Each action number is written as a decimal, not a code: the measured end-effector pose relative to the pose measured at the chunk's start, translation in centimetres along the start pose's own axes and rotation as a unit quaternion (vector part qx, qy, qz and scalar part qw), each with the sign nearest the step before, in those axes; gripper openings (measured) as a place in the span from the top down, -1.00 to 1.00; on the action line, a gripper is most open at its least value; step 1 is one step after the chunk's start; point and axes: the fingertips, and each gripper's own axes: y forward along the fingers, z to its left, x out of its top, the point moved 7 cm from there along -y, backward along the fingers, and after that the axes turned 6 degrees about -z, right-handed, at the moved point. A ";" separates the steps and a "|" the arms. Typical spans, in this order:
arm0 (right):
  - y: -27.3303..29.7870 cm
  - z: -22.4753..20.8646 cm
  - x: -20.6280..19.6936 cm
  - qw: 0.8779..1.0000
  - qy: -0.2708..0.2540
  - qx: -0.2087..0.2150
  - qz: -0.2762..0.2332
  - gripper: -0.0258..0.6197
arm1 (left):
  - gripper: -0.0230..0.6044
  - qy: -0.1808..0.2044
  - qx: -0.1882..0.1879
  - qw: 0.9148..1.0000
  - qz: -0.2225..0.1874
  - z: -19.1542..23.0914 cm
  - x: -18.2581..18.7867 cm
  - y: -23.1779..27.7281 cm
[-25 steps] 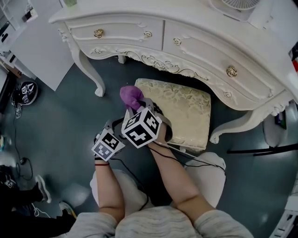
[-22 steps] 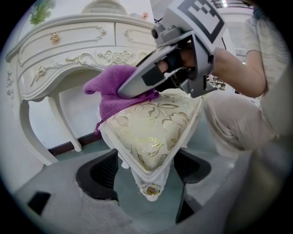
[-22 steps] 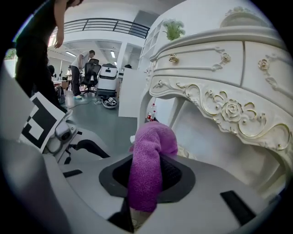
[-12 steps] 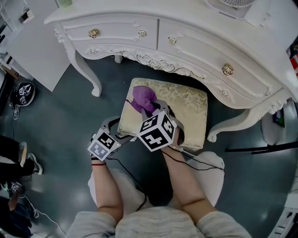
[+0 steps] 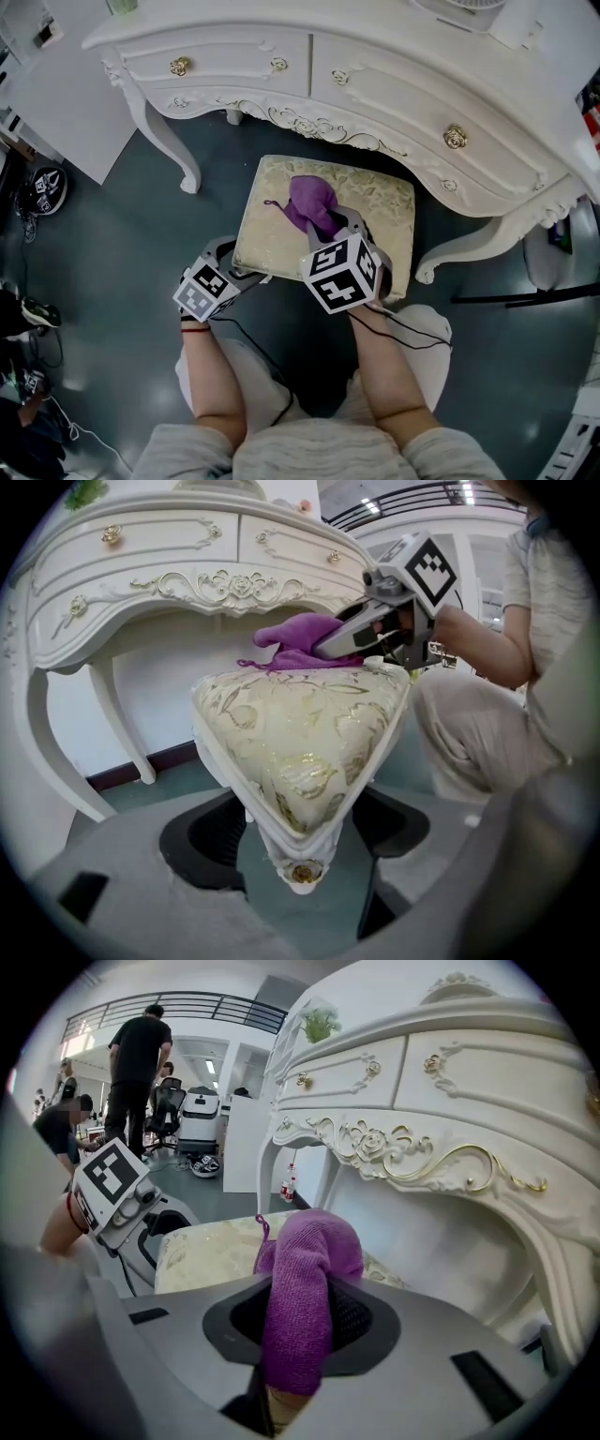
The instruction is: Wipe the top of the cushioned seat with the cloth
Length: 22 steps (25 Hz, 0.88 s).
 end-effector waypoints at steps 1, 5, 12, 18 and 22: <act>-0.3 -0.3 -0.3 1.000 0.002 -0.002 0.001 0.64 | -0.24 0.000 -0.001 1.000 0.001 0.0 0.0 0.0; -1.7 -1.7 -1.6 1.000 0.009 -0.013 0.006 0.64 | -0.23 0.001 -0.002 1.000 0.001 -0.1 0.1 0.0; -4.1 -3.8 -3.8 0.999 0.013 -0.036 0.018 0.64 | -0.23 0.002 -0.003 1.000 0.000 0.0 0.1 0.0; -6.4 -5.2 -6.1 0.998 0.018 -0.059 0.024 0.64 | -0.23 0.002 -0.004 1.000 0.001 0.0 0.1 0.0; -7.8 -5.8 -7.3 0.997 0.023 -0.074 0.028 0.64 | -0.23 0.003 -0.002 1.000 0.000 0.0 0.1 0.1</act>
